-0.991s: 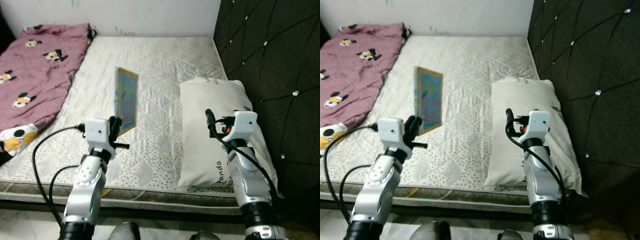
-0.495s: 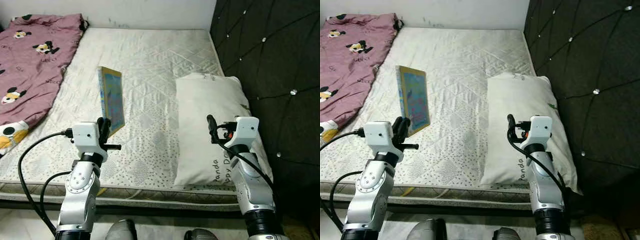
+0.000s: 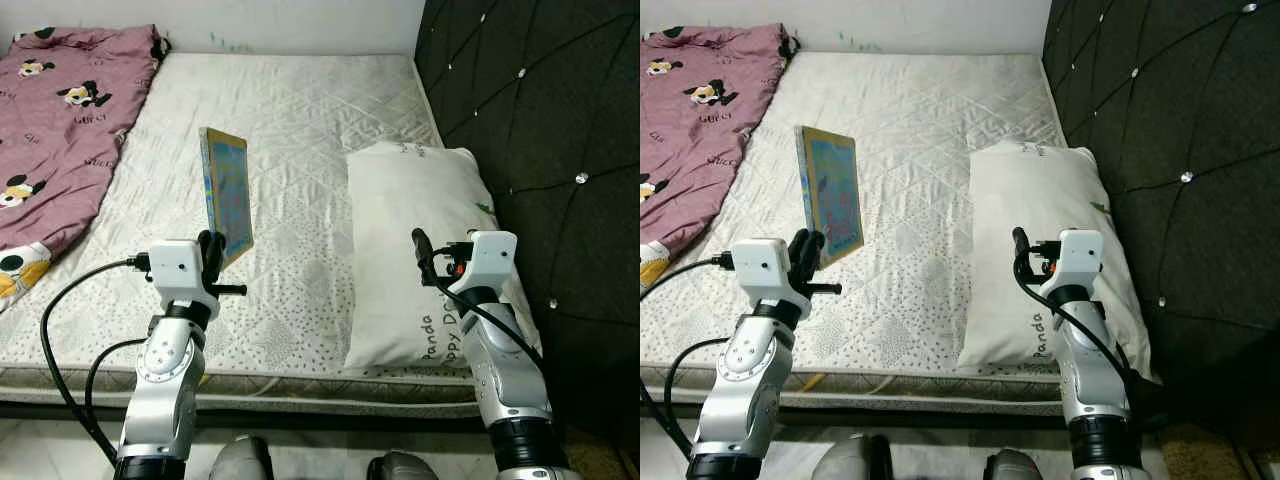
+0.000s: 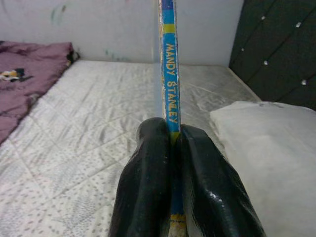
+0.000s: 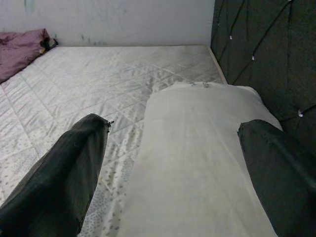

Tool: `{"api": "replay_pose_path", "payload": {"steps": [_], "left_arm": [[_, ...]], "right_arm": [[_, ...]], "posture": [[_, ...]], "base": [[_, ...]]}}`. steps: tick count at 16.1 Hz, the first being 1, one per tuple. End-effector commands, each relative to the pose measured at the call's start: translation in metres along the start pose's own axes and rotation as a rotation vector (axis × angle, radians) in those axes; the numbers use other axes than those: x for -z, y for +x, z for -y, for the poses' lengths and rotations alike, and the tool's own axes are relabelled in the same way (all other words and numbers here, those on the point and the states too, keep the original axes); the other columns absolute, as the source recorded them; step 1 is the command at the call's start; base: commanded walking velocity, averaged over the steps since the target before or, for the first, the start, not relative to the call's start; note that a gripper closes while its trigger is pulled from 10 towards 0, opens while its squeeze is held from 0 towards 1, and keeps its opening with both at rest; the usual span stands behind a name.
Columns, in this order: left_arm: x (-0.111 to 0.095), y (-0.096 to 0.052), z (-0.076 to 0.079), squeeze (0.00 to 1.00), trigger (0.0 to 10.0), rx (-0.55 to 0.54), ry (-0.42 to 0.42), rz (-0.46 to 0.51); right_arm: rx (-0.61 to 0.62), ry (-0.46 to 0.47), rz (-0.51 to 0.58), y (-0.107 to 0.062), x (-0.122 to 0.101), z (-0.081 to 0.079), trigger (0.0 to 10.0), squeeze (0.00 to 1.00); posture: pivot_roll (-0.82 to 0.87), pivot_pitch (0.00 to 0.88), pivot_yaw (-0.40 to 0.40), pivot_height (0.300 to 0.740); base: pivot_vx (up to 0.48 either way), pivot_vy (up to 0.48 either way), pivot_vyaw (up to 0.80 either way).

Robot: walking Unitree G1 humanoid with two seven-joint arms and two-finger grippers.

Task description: Clean up the room

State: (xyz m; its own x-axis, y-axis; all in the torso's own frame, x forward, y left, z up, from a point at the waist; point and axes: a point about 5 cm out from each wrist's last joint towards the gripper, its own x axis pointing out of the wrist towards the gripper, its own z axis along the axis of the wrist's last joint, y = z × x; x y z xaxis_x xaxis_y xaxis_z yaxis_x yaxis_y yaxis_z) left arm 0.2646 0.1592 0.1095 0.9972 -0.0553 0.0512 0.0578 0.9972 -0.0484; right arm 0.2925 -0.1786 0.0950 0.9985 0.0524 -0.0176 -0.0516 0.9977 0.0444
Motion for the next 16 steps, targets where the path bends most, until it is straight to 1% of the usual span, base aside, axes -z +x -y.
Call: {"api": "replay_pose_path", "payload": {"steps": [1, 6, 7, 8, 16], "left_arm": [[-0.0068, 0.0021, -0.0021, 0.00, 10.0, -0.014, 0.013, 0.033], [-0.0070, 0.0033, -0.0033, 0.00, 10.0, -0.023, 0.010, 0.032], [-0.0073, 0.0033, -0.0034, 0.00, 10.0, -0.027, 0.013, 0.033], [-0.0078, 0.0044, -0.0044, 0.00, 10.0, -0.040, 0.021, 0.033], [-0.0078, 0.0047, -0.0053, 0.00, 10.0, -0.045, -0.002, 0.035]], "right_arm": [[-0.009, 0.002, 0.002, 0.0011, -0.0031, -0.0010, 10.0, 0.00], [-0.020, 0.008, -0.002, 0.0012, -0.0037, -0.0014, 10.0, 0.00], [-0.021, 0.004, -0.008, 0.0010, -0.0033, -0.0015, 10.0, 0.00], [-0.025, 0.007, -0.009, 0.0014, -0.0032, -0.0015, 10.0, 0.00], [-0.041, 0.008, -0.017, 0.0020, -0.0028, -0.0026, 10.0, 0.00]], "posture": [[-0.01, 0.095, 0.022, 0.658], [-0.01, 0.110, 0.022, 0.604], [-0.01, 0.111, 0.021, 0.600], [-0.01, 0.114, 0.022, 0.600], [-0.01, 0.117, 0.019, 0.600]], "base": [[0.000, 0.000, 0.00], [0.000, 0.000, 0.00], [0.000, 0.000, 0.00], [0.000, 0.000, 0.00], [0.000, 0.000, 0.00]]}}
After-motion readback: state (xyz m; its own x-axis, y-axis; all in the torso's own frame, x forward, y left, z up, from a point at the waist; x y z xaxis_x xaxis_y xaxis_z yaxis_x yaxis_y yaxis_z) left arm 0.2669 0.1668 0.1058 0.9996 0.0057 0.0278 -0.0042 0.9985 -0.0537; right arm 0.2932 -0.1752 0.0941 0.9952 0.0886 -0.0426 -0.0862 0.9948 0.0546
